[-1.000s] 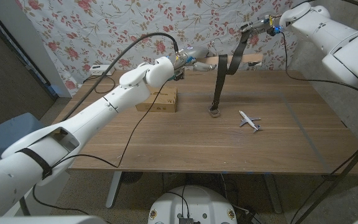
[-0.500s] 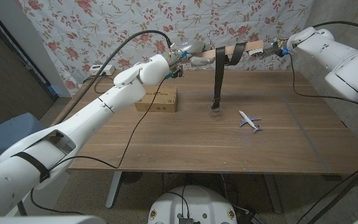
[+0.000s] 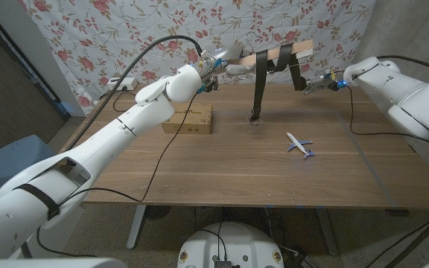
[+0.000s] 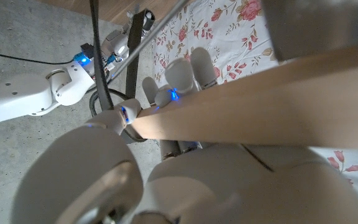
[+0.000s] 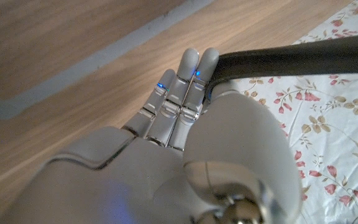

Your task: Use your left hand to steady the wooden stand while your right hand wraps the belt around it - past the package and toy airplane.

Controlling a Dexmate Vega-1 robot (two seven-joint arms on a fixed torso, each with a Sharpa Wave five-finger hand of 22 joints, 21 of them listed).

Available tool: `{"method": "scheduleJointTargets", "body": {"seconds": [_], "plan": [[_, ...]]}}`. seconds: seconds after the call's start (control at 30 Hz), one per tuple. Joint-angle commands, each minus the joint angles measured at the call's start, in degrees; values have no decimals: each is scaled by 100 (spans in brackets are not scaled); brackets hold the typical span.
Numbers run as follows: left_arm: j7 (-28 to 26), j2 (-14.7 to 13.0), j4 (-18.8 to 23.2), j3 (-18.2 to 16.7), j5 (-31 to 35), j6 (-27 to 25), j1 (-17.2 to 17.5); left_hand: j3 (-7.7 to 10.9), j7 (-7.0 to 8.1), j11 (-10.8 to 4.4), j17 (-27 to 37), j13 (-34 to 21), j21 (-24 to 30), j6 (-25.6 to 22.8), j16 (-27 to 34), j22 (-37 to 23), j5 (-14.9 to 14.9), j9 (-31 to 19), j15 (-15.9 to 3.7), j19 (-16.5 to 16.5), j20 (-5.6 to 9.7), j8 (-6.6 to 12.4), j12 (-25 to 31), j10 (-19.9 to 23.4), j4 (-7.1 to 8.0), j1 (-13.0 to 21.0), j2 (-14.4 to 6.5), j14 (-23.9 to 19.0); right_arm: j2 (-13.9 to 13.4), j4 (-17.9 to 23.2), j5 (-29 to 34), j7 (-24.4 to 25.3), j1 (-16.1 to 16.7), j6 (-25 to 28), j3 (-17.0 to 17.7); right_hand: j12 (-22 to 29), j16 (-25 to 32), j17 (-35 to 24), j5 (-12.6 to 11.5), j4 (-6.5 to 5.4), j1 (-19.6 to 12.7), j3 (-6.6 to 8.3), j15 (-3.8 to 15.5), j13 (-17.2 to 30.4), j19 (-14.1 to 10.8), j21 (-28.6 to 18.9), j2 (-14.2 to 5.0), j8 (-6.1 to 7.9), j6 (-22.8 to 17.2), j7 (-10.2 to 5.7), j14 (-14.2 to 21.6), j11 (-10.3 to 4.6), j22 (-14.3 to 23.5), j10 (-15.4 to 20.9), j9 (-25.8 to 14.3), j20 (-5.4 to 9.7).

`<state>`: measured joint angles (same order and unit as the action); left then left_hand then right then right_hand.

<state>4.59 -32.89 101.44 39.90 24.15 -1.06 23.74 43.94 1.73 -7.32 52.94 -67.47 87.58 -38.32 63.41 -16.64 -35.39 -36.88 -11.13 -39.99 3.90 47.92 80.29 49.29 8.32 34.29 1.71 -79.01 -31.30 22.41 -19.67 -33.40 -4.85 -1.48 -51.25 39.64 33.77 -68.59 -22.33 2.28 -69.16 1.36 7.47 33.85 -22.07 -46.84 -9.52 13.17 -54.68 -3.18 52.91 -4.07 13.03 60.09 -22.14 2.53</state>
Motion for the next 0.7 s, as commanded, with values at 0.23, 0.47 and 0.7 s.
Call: {"method": "scheduleJointTargets", "body": {"seconds": [0.23,0.47,0.7], "plan": [[-19,170,-339,208,102,-163,-295,145,8,-21,39,-385,50,39,49,-16,16,4,-23,-12,339,48,994,36,99,-16,-31,-39,-1218,2450,-1030,-1296,2461,-663,1565,36,57,-43,2,-17,-69,4,471,53,11,-69,-14,49,-746,3,23,36,-1,11,-93,316],[6,255,-529,289,92,-209,-429,143,2,-12,15,-385,52,44,24,-16,22,18,-14,-12,335,55,996,38,99,-18,-38,-24,-1849,3806,-1546,-895,3681,-518,2198,36,63,-49,8,-21,-91,-1,470,65,28,-91,-11,42,-741,16,12,38,-7,18,-117,316],[14,398,-813,421,89,-171,-615,141,-9,-33,23,-385,53,36,29,-13,28,21,-18,-17,331,72,994,32,97,-19,-39,-29,-2336,4759,-1881,-947,4495,-431,2537,31,82,-61,16,-34,-98,-13,468,71,60,-109,-9,37,-746,22,14,66,-13,20,-138,307]]}}
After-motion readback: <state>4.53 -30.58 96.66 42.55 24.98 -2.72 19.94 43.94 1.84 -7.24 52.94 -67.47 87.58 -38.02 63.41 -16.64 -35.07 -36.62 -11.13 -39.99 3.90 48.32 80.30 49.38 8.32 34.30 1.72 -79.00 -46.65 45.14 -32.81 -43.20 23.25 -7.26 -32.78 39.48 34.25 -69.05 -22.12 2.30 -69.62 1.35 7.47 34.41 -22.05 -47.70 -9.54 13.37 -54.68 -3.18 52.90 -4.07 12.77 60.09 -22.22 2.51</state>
